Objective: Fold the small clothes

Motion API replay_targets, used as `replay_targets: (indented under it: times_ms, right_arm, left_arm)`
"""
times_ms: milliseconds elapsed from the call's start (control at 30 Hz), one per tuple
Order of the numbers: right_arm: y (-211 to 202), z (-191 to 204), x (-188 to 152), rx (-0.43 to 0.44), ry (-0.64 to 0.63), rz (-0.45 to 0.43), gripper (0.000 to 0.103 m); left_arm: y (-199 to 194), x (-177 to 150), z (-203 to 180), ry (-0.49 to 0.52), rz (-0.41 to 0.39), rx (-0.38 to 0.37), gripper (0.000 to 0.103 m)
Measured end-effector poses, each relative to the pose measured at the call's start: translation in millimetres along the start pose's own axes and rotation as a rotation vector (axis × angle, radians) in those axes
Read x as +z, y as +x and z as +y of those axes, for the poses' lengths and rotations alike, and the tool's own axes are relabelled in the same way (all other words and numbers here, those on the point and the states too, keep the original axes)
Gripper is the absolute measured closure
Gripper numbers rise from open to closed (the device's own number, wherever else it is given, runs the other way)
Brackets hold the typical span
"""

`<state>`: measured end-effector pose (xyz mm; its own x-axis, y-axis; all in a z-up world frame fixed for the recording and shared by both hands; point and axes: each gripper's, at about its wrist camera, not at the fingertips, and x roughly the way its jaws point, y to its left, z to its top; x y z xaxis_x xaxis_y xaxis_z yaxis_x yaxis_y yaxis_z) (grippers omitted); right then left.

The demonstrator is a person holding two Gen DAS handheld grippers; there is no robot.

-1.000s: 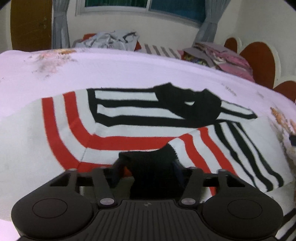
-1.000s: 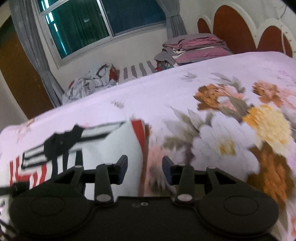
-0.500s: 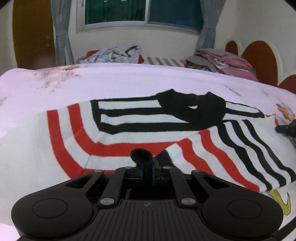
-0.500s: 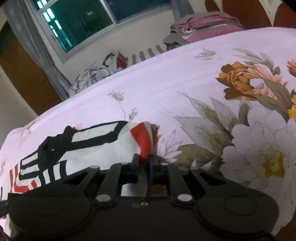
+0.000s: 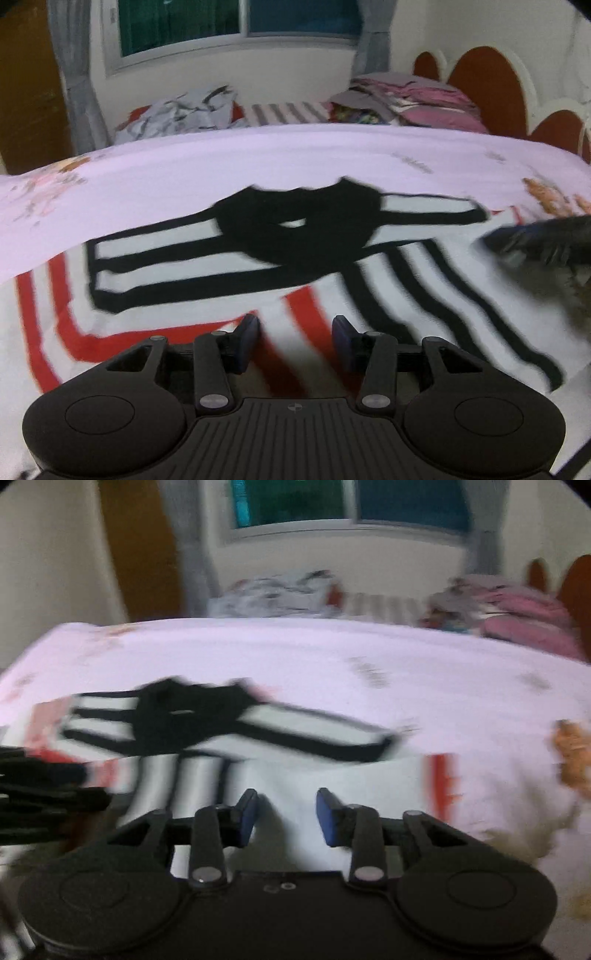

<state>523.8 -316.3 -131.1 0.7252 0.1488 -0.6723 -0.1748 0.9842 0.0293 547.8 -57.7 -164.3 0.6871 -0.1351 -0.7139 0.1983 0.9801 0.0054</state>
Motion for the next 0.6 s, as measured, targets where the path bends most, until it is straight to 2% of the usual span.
replay_targets:
  times_ms: [33, 67, 100, 200, 300, 467, 600]
  right_arm:
    - [4.0, -14.6, 2.1, -0.051, 0.031, 0.01, 0.075]
    - [7.6, -30.2, 4.5, -0.065, 0.068, 0.022, 0.078]
    - [10.1, -40.4, 5.9, -0.033, 0.094, 0.034, 0.08]
    - [10.0, -33.1, 9.5, -0.039, 0.018, 0.065, 0.079]
    - [0.0, -31.7, 8.8, -0.031, 0.029, 0.074, 0.076]
    - [-38.3, -12.2, -27.1, 0.014, 0.033, 0.093, 0.074]
    - [-74.8, -0.2, -59.8, -0.009, 0.044, 0.111, 0.07]
  left_arm:
    - [-0.4, -0.8, 2.0, 0.004, 0.0, -0.006, 0.058]
    - [-0.9, -2.2, 4.0, 0.011, -0.002, -0.009, 0.058]
    - [-1.0, -3.0, 3.4, 0.024, -0.004, -0.01, 0.058]
    - [0.3, 1.5, -2.6, 0.052, -0.002, 0.01, 0.058]
    - [-17.5, 5.2, -7.7, 0.063, -0.029, 0.015, 0.058]
    - [-35.4, -12.9, -39.4, 0.115, -0.023, -0.071, 0.058]
    - [-43.2, -33.6, -49.3, 0.148, -0.017, -0.056, 0.057]
